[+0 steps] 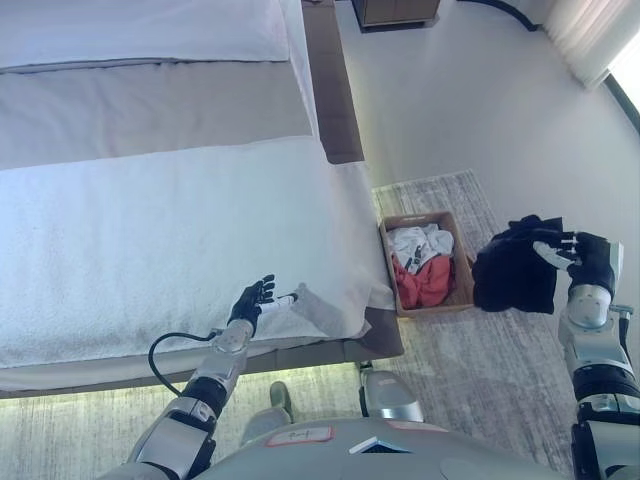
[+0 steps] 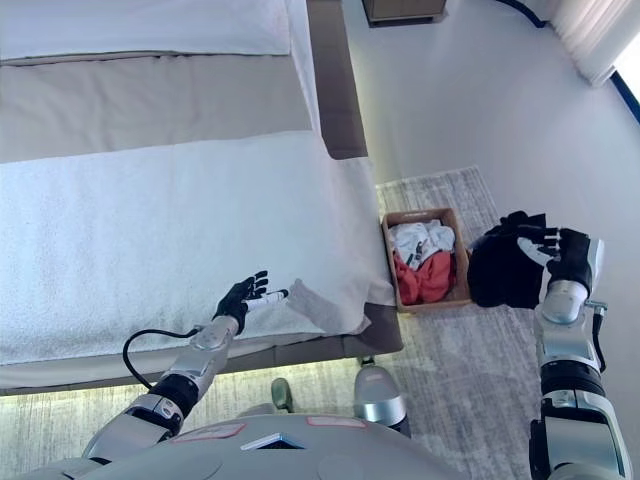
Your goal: Put the clothes on the bed into the basket.
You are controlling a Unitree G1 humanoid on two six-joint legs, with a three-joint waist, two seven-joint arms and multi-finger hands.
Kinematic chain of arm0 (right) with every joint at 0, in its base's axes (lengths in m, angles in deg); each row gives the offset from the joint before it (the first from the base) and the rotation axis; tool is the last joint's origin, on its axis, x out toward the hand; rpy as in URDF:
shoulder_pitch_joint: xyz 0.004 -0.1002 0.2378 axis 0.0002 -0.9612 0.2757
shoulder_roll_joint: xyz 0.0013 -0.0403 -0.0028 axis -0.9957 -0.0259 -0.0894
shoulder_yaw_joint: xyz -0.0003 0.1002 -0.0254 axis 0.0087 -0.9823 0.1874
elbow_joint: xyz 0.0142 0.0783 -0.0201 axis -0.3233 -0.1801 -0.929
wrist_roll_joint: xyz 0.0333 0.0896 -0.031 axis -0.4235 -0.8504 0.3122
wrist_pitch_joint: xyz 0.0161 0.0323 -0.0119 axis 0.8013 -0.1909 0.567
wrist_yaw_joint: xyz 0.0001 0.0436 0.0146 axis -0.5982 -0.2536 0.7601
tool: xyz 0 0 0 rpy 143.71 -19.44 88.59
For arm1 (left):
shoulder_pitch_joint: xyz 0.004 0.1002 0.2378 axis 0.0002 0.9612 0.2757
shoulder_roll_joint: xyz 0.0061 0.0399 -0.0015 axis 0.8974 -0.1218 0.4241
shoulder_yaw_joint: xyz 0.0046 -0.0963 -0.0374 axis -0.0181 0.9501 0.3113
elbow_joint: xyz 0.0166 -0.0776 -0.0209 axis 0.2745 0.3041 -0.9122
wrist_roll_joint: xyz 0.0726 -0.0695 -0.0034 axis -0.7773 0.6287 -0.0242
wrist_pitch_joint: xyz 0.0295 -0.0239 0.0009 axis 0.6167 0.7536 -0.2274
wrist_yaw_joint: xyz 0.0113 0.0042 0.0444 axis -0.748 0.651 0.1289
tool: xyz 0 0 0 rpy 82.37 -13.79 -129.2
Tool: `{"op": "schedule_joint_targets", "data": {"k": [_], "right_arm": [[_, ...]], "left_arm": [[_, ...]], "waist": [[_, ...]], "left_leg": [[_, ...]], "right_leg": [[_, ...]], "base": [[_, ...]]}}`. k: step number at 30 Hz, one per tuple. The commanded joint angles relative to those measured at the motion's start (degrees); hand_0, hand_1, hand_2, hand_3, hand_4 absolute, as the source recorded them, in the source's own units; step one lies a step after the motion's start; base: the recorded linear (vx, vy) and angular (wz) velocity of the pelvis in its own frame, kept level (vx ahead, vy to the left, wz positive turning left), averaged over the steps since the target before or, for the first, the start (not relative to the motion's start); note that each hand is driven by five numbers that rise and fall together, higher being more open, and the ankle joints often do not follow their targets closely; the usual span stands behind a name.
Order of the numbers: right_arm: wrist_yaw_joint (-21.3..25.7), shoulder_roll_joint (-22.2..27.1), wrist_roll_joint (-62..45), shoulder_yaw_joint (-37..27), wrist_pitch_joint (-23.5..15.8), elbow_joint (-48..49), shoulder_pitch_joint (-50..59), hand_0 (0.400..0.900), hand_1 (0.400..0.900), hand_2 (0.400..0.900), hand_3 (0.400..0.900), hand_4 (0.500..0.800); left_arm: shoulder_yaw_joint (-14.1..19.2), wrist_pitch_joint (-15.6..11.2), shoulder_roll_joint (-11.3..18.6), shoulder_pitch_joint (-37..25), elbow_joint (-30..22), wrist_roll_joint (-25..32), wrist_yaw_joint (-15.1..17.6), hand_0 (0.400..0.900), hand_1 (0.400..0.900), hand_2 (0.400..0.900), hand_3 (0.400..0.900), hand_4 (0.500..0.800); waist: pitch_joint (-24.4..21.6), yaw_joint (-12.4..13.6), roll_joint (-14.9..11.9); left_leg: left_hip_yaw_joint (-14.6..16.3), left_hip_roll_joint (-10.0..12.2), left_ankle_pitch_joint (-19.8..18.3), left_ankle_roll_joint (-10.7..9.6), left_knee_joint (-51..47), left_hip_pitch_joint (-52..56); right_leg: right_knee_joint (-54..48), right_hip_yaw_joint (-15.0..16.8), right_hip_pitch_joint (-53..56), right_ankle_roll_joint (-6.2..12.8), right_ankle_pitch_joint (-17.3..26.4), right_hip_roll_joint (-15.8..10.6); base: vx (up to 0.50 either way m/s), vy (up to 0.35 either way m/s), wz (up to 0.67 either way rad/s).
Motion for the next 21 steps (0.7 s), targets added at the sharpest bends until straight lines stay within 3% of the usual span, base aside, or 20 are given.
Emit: {"op": "schedule_joint_targets", "data": {"k": [1, 11, 21], "right_arm": [[0.96, 6.72, -1.21, 0.01, -4.81, -0.44, 9.24, 0.400, 0.400, 0.400, 0.400, 0.500], [-1.88, 9.01, -3.54, 9.97, -4.43, -11.82, 22.20, 0.400, 0.400, 0.400, 0.400, 0.500], [-4.38, 8.24, -4.28, 17.62, -3.12, -23.70, 32.12, 0.400, 0.400, 0.400, 0.400, 0.500]], "left_arm": [[-0.39, -2.48, 1.80, -3.39, 1.60, -1.36, -0.13, 0.900, 0.900, 0.900, 0.900, 0.800], [-3.00, -2.44, 0.86, -3.87, 3.03, -0.88, -0.55, 0.900, 0.900, 0.900, 0.900, 0.800], [-4.72, -2.29, 0.07, -4.26, 4.28, -0.63, -0.74, 0.900, 0.900, 0.900, 0.900, 0.800]], "waist": [[-2.23, 1.12, -2.77], [-1.23, 2.77, -2.19], [-0.86, 4.24, -1.98]], "left_leg": [[0.95, 0.33, -4.03, 0.68, 0.39, 1.74], [0.53, 0.39, -2.92, 0.13, 0.39, 0.30], [-0.46, 0.50, -2.20, -0.19, 0.39, -0.86]], "right_leg": [[0.21, 1.25, 0.95, 4.34, -0.55, -2.59], [0.21, 0.47, 0.24, 4.06, -0.34, -2.56], [0.21, -0.74, 0.28, 3.50, -0.69, -2.58]], "base": [[0.00, -0.046, 0.05], [-0.01, -0.024, 0.02], [0.00, -0.028, 0.07]]}}
